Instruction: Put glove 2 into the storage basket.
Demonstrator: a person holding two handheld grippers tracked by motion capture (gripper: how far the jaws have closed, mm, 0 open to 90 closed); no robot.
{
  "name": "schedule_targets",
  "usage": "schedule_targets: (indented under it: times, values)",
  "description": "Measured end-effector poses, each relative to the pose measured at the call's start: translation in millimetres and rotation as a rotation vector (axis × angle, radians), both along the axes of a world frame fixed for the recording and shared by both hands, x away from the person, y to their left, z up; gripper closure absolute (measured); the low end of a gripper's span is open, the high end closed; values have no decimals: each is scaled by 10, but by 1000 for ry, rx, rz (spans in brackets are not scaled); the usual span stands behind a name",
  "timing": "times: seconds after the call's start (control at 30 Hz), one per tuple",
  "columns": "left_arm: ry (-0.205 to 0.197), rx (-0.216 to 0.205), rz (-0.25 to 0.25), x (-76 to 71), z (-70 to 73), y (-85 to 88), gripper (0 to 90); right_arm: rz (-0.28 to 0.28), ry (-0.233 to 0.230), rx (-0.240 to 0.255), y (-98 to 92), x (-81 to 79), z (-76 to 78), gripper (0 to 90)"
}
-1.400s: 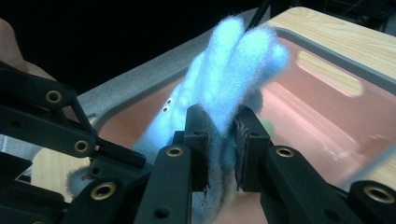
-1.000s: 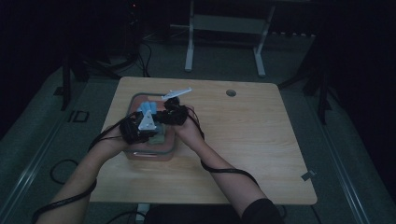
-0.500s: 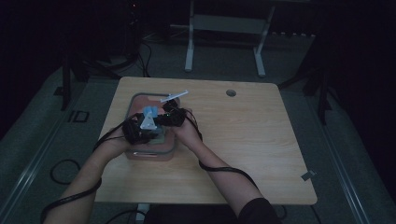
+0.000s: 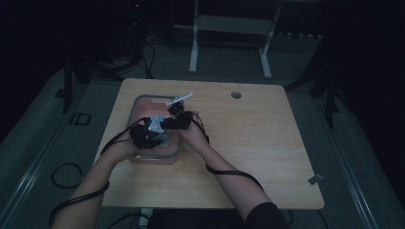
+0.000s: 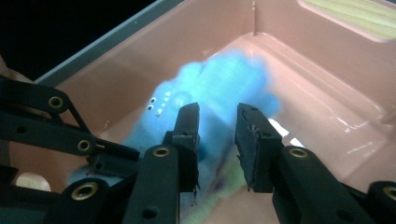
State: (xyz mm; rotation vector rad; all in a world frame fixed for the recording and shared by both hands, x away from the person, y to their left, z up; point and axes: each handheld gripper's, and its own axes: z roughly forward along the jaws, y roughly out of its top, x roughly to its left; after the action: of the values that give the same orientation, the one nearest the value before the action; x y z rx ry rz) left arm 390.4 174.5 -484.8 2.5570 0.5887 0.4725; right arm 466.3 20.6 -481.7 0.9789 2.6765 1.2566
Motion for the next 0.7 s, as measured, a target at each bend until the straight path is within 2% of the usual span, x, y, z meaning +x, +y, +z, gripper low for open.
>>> schedule_targets:
  times: [0.13, 0.3, 0.33, 0.37, 0.4, 0.43, 0.5, 0.53, 0.57, 0.7]
  values:
    - [11, 5, 1, 20, -8, -15, 749, -6, 1, 7, -36, 9, 2, 674]
    - [31, 3, 1, 44, -23, -44, 712, -12, -5, 33, -139, 10, 31, 630]
    - [34, -3, 8, 48, -24, -49, 659, -12, -11, 40, -173, 3, 52, 624]
    - [38, -12, 9, 49, -20, -51, 659, -12, -11, 40, -173, 3, 52, 624]
    - [42, -12, 6, 50, -12, -53, 594, -9, -13, 45, -203, -9, 75, 608]
    - [45, -22, 13, 47, -6, -59, 594, -9, -13, 45, -203, -9, 75, 608]
    - [64, -51, 29, 46, 20, -56, 488, -6, -19, 49, -234, -22, 100, 596]
    - [57, -56, 32, 38, 30, -60, 446, 9, -14, 64, -264, -32, 121, 587]
    - [45, -52, 40, 31, 40, -62, 446, 9, -14, 64, -264, -32, 121, 587]
    - [45, -69, 76, 32, 66, -52, 239, 29, -20, 69, -293, -60, 152, 550]
